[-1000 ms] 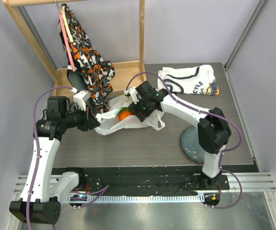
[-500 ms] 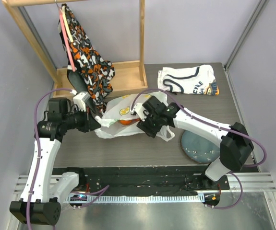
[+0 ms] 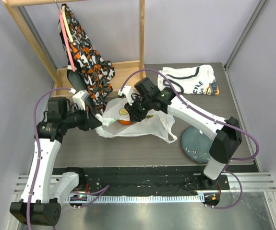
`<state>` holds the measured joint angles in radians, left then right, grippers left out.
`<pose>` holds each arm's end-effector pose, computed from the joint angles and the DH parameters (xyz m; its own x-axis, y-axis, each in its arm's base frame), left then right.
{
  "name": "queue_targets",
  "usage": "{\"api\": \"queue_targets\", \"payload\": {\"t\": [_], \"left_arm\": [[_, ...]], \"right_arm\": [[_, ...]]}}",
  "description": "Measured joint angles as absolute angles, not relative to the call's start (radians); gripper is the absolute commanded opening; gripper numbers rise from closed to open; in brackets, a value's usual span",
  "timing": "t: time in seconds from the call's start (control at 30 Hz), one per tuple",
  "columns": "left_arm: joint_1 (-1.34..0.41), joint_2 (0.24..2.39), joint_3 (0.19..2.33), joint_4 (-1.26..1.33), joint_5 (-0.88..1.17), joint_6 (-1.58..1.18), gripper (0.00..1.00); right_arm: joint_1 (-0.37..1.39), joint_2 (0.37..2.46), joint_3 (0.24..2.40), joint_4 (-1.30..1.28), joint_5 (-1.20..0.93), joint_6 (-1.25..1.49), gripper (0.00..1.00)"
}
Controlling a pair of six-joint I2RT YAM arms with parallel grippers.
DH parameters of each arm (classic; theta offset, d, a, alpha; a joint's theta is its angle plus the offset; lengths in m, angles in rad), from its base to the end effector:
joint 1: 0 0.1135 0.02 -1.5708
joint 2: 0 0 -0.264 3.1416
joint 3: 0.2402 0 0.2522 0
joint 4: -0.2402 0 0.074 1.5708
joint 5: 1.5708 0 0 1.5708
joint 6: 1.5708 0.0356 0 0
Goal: Take the fake fruits out of the plastic bag
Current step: Adjust the plastic bag at the center of the board, then take out the fake fruit from the plastic bag.
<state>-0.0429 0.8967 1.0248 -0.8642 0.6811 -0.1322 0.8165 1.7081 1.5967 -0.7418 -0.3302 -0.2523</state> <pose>0.1647 -0.0295 0.3423 -0.7308 -0.0711 -0.6789 0.4067 0.7533 -0.5167 0.2498 0.2827 0.3263 -0.2910 -0.6546 -0.6977 -0.9377 0.3398 0.0724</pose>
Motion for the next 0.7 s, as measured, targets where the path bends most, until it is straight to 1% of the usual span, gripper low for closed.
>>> {"api": "queue_targets", "payload": {"t": [0.1,0.2,0.33,0.53,0.7], "left_arm": [[-0.041,0.897,1.025,-0.862,0.692,-0.149,0.0],[-0.037,0.898,1.025,-0.85,0.704,-0.167,0.0],[-0.03,0.913,1.025,-0.821,0.735,-0.211,0.0],[-0.014,0.949,1.013,-0.757,0.767,-0.317,0.0],[0.001,0.965,1.003,-0.723,0.79,-0.404,0.0]], "right_arm": [[0.817,1.725,1.601,-0.741,-0.341,-0.244,0.18],[0.818,1.756,1.601,-0.741,-0.336,-0.239,0.14],[0.824,1.8,1.601,-0.741,-0.314,-0.254,0.12],[0.838,1.809,1.601,-0.732,-0.284,-0.262,0.07],[0.839,1.85,1.601,-0.7,-0.199,-0.232,0.04]]}}
